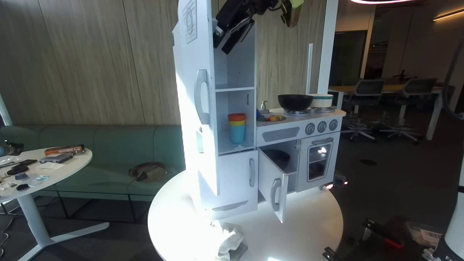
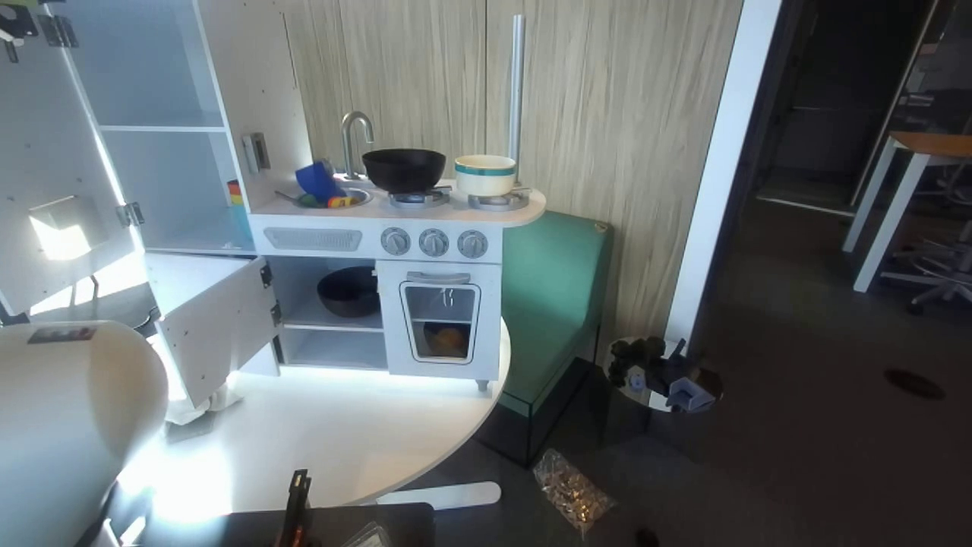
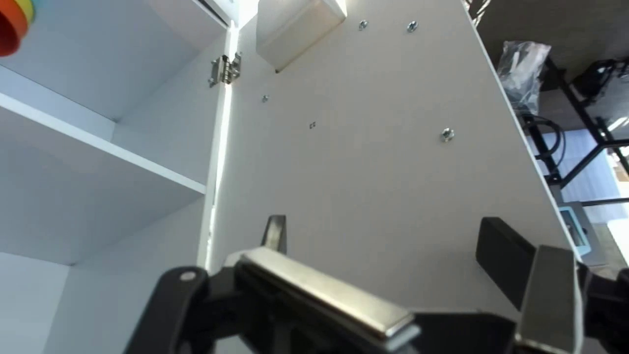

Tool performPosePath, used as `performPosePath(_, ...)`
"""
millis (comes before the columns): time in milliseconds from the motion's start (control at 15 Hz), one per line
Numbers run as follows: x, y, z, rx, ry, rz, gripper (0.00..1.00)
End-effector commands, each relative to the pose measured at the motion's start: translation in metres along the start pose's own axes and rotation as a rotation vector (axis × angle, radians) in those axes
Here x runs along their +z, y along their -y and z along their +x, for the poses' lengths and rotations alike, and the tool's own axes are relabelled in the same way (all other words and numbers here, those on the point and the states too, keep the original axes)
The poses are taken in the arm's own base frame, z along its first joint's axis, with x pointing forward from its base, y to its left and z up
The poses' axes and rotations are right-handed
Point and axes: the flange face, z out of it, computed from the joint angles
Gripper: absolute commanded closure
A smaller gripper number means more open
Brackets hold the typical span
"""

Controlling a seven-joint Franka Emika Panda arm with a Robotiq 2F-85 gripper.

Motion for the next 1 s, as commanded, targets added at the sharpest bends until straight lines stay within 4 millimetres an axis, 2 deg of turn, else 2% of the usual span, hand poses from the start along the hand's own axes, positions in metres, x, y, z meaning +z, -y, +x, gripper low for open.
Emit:
performPosePath(0, 0.028, 0.030, 0.020, -0.094, -0.051, 0.112, 0.00)
performPosePath(200, 0.060, 0.040, 0.027, -0.158, -0.071, 0.160, 0.00)
performPosePath(333, 0.072, 0.040, 0.027, -0.166, -0.043, 0.158, 0.00)
performPosePath(600, 0.076, 0.039, 0.015, -0.090, -0.011, 0.162, 0.00)
performPosePath(800, 0.077, 0.048, 0.003, -0.044, 0.022, 0.194, 0.00)
performPosePath(867, 0.086, 0.041, 0.008, -0.080, 0.020, 0.179, 0.00)
performPosePath(933, 0.087, 0.042, 0.007, -0.078, 0.027, 0.181, 0.00)
